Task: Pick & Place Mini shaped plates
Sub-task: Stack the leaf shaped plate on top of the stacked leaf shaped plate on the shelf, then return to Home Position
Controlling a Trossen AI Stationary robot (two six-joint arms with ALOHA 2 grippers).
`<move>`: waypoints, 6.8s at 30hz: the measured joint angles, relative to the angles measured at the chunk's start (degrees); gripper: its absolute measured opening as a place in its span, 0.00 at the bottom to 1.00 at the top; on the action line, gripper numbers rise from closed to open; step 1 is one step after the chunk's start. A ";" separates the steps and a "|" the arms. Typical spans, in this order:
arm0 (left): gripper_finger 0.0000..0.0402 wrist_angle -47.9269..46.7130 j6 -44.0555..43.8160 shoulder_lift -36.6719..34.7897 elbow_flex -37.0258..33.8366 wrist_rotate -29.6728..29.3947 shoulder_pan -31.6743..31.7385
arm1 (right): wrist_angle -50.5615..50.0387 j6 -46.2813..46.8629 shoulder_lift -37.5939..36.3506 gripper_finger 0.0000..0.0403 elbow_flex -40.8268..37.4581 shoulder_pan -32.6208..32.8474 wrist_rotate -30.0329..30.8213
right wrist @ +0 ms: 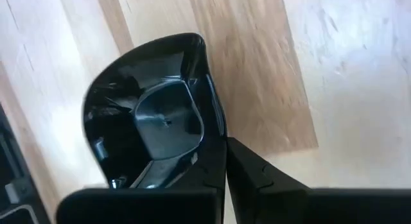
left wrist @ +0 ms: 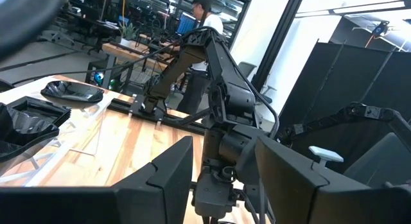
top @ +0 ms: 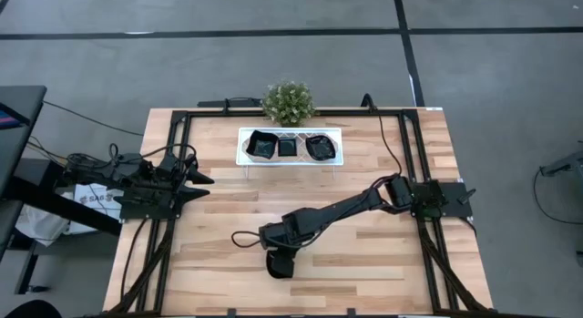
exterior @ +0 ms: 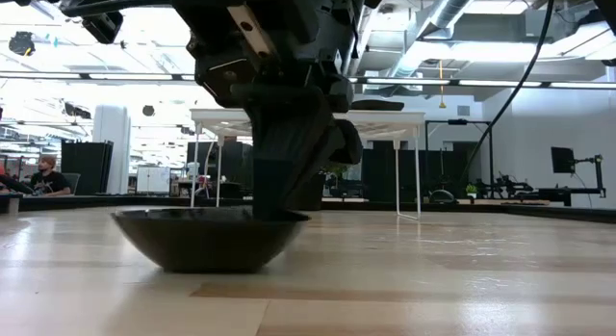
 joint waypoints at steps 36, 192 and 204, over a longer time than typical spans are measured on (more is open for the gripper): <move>0.43 1.57 0.03 0.12 0.00 0.00 0.02 | -34.26 -44.13 -31.84 0.00 0.04 -40.89 -6.67; 0.43 9.67 15.26 -10.50 -16.65 4.63 0.12 | 31.49 -9.40 -129.24 0.01 -101.37 -14.41 32.37; 0.43 10.16 14.89 -10.00 -16.63 4.63 0.12 | 31.45 -9.53 -129.24 0.01 -101.37 -14.41 32.26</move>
